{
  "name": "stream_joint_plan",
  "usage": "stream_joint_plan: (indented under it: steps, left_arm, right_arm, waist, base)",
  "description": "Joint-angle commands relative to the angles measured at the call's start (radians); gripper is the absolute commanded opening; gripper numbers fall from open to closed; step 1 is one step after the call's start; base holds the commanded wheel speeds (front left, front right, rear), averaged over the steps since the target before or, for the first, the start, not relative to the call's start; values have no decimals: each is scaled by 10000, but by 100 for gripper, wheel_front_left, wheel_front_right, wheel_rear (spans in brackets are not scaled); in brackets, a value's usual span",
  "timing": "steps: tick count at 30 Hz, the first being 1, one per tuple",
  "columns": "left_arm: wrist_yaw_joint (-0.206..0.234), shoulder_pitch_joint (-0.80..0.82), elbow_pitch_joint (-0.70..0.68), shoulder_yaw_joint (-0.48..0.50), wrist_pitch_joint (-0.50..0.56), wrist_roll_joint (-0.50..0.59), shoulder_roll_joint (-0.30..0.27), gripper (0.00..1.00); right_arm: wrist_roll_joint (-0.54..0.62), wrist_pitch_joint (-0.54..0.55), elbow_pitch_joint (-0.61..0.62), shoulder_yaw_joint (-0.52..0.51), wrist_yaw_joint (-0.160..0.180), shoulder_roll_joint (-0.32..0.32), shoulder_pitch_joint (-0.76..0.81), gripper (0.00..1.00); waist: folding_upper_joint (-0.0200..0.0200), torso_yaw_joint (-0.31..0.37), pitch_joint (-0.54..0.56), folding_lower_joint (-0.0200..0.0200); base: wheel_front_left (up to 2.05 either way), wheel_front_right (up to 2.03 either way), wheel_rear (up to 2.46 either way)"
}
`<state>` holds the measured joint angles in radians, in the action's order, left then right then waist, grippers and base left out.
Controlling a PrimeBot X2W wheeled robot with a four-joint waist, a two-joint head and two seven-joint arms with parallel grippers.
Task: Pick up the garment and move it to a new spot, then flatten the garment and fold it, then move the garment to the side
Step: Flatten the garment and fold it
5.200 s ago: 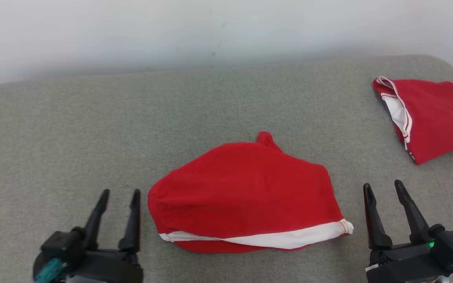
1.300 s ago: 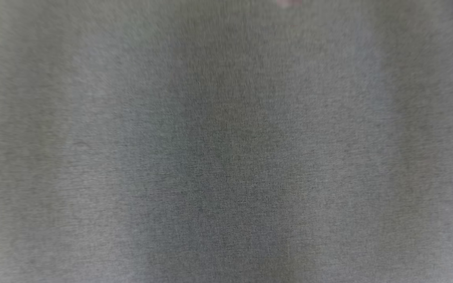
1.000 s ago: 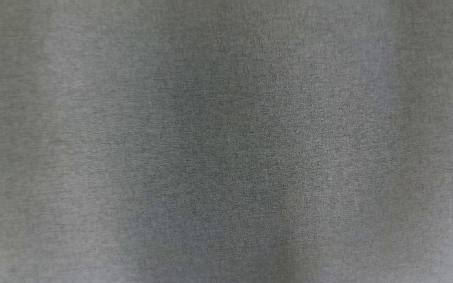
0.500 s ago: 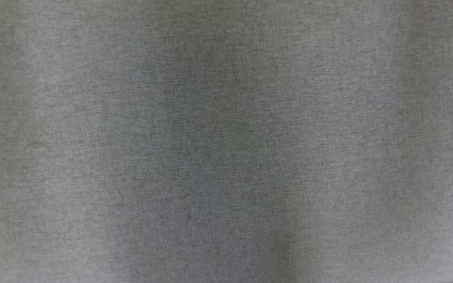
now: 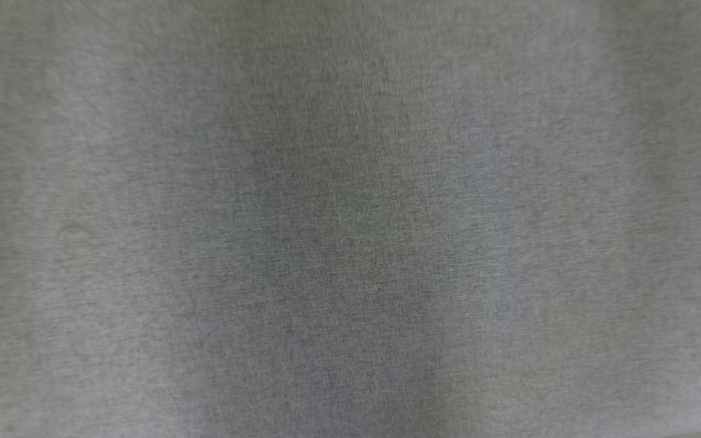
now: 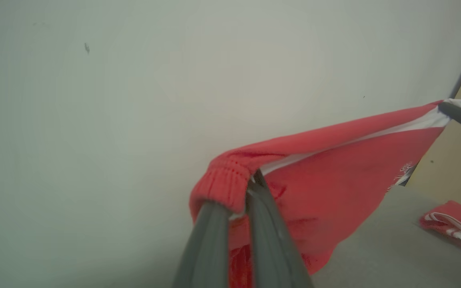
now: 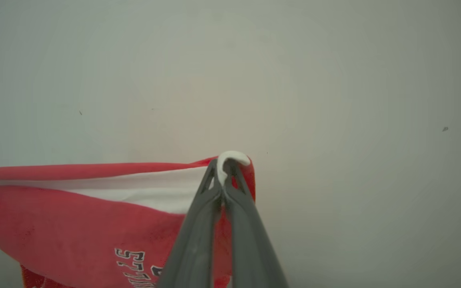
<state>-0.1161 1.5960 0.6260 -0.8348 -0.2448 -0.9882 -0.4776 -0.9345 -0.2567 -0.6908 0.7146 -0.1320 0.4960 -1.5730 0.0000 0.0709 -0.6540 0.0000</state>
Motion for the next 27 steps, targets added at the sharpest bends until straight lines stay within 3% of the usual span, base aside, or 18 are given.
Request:
stream_joint_plan:
  steps: [1,6,9,13,21,27]
  left_arm:
    - [285,-929,-591,164,-120,-171,-303,0]
    - [1559,-4211,-3047,459,-201,-151,-865,0]
    - [2229,-5984,-4517,729,-205,124,-896,0]
    - [2712,-7701,-5541,1014,-208,499,-862,0]
    - [3001,-11383,-6646,1209,-196,807,-868,0]
    - [2771,-13179,-6885,1345,-198,1149,-750,0]
  right_arm:
    - [-143,-77,382,-102,32,279,754,0]
    - [-16,-88,1940,-571,32,753,3412,0]
    - [192,-90,2851,-915,32,937,5059,0]
    - [540,-91,3620,-1074,31,1058,6668,0]
    - [794,-60,4855,-1522,32,1378,10098,0]
    - [843,174,5643,-2154,32,1366,12495,0]
  waist:
    - [0,64,694,0]
    - [0,48,1343,0]
    - [0,36,1665,0]
    - [0,58,2036,0]
    - [0,111,2937,0]
    - [0,15,3555,0]
  base:
    - [0,0,0]
    - [0,0,0]
    - [0,0,0]
    - [0,0,0]
    - [0,0,0]
    - [0,0,0]
